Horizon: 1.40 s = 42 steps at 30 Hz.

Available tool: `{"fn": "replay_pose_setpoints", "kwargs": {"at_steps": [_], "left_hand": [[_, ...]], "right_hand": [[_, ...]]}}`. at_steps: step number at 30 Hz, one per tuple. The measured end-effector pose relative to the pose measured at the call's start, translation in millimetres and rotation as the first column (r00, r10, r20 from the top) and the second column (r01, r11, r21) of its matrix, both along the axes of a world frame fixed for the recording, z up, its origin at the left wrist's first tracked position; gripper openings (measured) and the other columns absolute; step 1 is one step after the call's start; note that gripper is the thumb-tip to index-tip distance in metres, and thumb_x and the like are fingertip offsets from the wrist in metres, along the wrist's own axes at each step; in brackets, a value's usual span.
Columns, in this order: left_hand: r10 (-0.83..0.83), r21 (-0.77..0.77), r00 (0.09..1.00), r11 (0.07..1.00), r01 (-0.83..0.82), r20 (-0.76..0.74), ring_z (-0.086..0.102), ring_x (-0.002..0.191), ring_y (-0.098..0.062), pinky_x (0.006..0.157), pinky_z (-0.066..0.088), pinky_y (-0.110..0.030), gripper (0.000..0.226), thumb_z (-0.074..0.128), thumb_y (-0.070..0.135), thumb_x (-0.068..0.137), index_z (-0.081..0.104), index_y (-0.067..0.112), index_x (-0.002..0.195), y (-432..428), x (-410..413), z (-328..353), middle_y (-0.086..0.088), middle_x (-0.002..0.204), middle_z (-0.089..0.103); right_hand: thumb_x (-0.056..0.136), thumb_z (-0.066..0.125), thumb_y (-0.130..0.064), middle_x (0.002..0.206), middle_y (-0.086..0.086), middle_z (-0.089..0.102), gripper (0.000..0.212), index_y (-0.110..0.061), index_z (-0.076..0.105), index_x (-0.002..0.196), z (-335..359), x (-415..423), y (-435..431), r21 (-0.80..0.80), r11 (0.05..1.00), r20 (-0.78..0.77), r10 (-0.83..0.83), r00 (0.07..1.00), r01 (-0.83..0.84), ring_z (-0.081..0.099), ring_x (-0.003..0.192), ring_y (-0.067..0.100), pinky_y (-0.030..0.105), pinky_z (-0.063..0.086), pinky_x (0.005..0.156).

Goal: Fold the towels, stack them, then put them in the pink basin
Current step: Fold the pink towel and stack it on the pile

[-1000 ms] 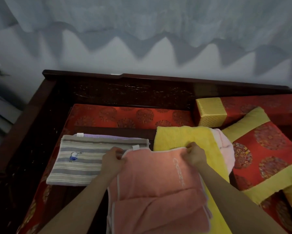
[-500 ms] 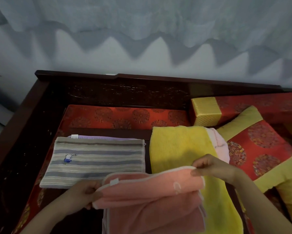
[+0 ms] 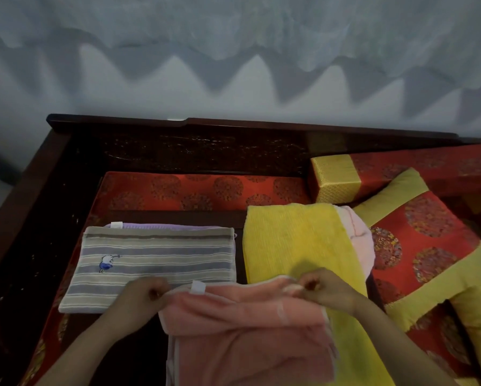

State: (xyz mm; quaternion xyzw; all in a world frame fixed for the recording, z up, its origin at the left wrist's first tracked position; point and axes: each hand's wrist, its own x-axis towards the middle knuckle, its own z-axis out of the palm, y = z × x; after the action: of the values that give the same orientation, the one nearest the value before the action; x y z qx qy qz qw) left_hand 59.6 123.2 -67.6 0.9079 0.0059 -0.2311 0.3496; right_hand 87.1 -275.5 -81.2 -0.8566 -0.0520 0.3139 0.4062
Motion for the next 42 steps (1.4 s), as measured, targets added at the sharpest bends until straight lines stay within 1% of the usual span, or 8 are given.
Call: {"fn": "replay_pose_setpoints", "kwargs": {"at_steps": [4, 13, 21, 25, 29, 33, 37, 42], "left_hand": [[0.027, 0.055, 0.994, 0.998, -0.033, 0.11, 0.058, 0.071, -0.006, 0.06, 0.039, -0.013, 0.028, 0.075, 0.01, 0.072, 0.058, 0.03, 0.062, -10.7, 6.4, -6.3, 0.004, 0.074, 0.062], [-0.076, 0.05, 0.994, 0.996, 0.08, -0.078, 0.055, 0.054, 0.011, 0.054, 0.04, -0.008, 0.028, 0.079, 0.014, 0.065, 0.06, 0.031, 0.054, -20.3, 21.9, -8.0, 0.011, 0.057, 0.06], [-0.108, 0.001, 0.993, 0.994, 0.108, -0.042, 0.056, 0.053, 0.006, 0.053, 0.038, -0.011, 0.027, 0.082, 0.019, 0.061, 0.065, 0.034, 0.047, -23.3, 17.1, 15.3, 0.019, 0.054, 0.063], [-0.02, -0.105, 0.988, 0.994, 0.037, 0.154, 0.062, 0.059, -0.013, 0.061, 0.048, -0.029, 0.014, 0.084, 0.033, 0.062, 0.074, 0.024, 0.066, -18.0, 27.6, 110.9, -0.002, 0.065, 0.068], [0.008, -0.259, 0.918, 0.96, 0.103, 0.396, 0.059, 0.06, -0.001, 0.06, 0.045, -0.012, 0.012, 0.082, 0.017, 0.067, 0.073, 0.025, 0.069, -20.9, 47.0, 232.5, 0.004, 0.064, 0.068], [-0.007, -0.23, 0.813, 0.958, 0.173, 0.582, 0.059, 0.064, -0.001, 0.065, 0.045, -0.011, 0.016, 0.082, 0.024, 0.068, 0.071, 0.028, 0.079, -29.2, 66.1, 302.7, 0.007, 0.068, 0.068], [-0.011, -0.143, 0.722, 0.978, 0.152, 0.691, 0.064, 0.075, -0.005, 0.075, 0.052, -0.024, 0.022, 0.076, 0.031, 0.074, 0.068, 0.046, 0.088, -34.6, 83.1, 330.5, 0.018, 0.081, 0.069], [-0.032, -0.092, 0.674, 0.985, 0.148, 0.738, 0.062, 0.081, 0.008, 0.076, 0.048, -0.014, 0.042, 0.065, 0.014, 0.086, 0.065, 0.055, 0.077, -46.7, 88.4, 339.0, 0.032, 0.083, 0.068]], "right_hand": [[0.069, 0.08, -0.033, 0.079, -0.003, 0.058, 0.022, -0.02, 0.063, 0.067, -14.4, 17.8, 9.0, -0.133, 0.978, 0.248, -0.123, 0.961, 0.16, 0.055, 0.07, 0.008, 0.018, 0.041, 0.064], [0.072, 0.07, -0.027, 0.083, -0.003, 0.056, 0.023, -0.026, 0.05, 0.084, -15.2, 37.2, 35.6, -0.422, 0.898, -0.009, 0.136, 0.991, -0.127, 0.056, 0.082, 0.019, 0.028, 0.042, 0.062], [0.065, 0.084, -0.014, 0.053, -0.017, 0.055, 0.035, -0.031, 0.056, 0.052, 80.0, 39.9, 8.1, -0.042, 0.998, 0.108, 0.044, 0.993, -0.039, 0.049, 0.056, -0.002, 0.017, 0.039, 0.059], [0.067, 0.083, -0.007, 0.06, -0.005, 0.057, 0.023, -0.007, 0.06, 0.063, 179.3, 40.0, -27.0, 0.073, 0.997, 0.248, -0.045, 0.968, 0.028, 0.052, 0.06, 0.006, 0.016, 0.041, 0.058], [0.066, 0.082, -0.005, 0.059, 0.002, 0.05, 0.024, -0.008, 0.058, 0.062, 265.4, 44.6, -51.9, 0.221, 0.966, 0.401, -0.215, 0.891, 0.134, 0.046, 0.06, 0.015, 0.022, 0.039, 0.055], [0.062, 0.082, -0.016, 0.07, 0.009, 0.057, 0.017, -0.013, 0.067, 0.069, 321.1, 49.3, -56.6, 0.335, 0.93, 0.472, -0.301, 0.829, 0.147, 0.051, 0.068, 0.018, 0.023, 0.041, 0.06], [0.049, 0.085, -0.046, 0.074, 0.004, 0.068, 0.042, -0.016, 0.074, 0.076, 349.4, 54.8, -62.3, 0.371, 0.913, 0.533, -0.359, 0.766, 0.17, 0.06, 0.069, 0.01, 0.023, 0.049, 0.064], [0.061, 0.077, -0.032, 0.056, -0.009, 0.06, 0.023, -0.013, 0.064, 0.065, 358.7, 47.0, -64.0, 0.493, 0.85, 0.573, -0.478, 0.666, 0.186, 0.054, 0.057, 0.002, 0.014, 0.044, 0.056]]}}
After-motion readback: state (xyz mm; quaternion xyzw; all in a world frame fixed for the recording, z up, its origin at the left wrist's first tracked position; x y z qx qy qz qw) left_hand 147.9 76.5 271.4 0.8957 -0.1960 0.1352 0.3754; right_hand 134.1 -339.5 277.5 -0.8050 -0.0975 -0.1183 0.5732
